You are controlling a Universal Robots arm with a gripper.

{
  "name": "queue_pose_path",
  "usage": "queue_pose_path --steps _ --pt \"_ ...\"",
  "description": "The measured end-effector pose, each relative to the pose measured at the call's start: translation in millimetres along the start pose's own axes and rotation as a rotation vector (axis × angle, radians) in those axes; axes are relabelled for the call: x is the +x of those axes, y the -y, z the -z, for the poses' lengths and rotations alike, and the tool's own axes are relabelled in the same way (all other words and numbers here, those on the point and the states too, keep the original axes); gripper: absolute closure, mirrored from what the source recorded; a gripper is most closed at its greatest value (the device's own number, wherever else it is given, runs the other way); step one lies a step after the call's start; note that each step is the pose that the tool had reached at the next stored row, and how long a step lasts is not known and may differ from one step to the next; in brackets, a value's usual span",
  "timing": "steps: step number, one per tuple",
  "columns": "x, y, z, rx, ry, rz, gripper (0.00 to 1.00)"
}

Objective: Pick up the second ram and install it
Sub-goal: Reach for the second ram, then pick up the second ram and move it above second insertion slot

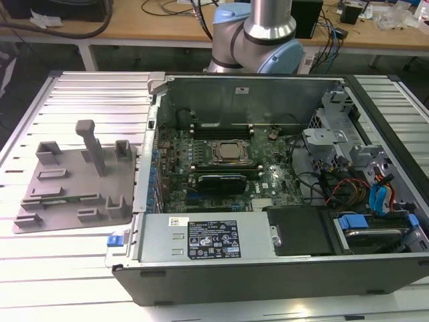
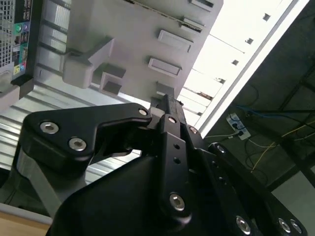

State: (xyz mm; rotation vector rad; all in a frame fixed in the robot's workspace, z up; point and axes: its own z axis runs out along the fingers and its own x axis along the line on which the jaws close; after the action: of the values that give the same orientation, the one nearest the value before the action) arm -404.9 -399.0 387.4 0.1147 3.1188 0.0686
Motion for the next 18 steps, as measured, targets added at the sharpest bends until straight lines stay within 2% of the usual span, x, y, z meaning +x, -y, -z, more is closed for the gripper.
queue_pose_path --steps 1,2,3,5,7,16,18 --pt "-3.7 0.1 -0.4 0.0001 -0.0016 0.000 0.92" --pt "-14.4 0.1 -1.4 0.0005 -0.0071 0.000 0.92" --pt "-21.5 0.1 -2.2 0.0008 -0.0114 0.000 0.92" --pt "-29.7 4.3 -3.6 0.0012 -0.0166 0.001 0.92" --pt "-30.8 7.6 -4.1 0.0012 -0.0171 0.001 0.92" --pt "-31.1 7.7 -4.0 0.0013 -0.0173 0.001 0.92" --pt "-31.1 7.7 -4.1 0.0010 -0.0186 0.032 0.92"
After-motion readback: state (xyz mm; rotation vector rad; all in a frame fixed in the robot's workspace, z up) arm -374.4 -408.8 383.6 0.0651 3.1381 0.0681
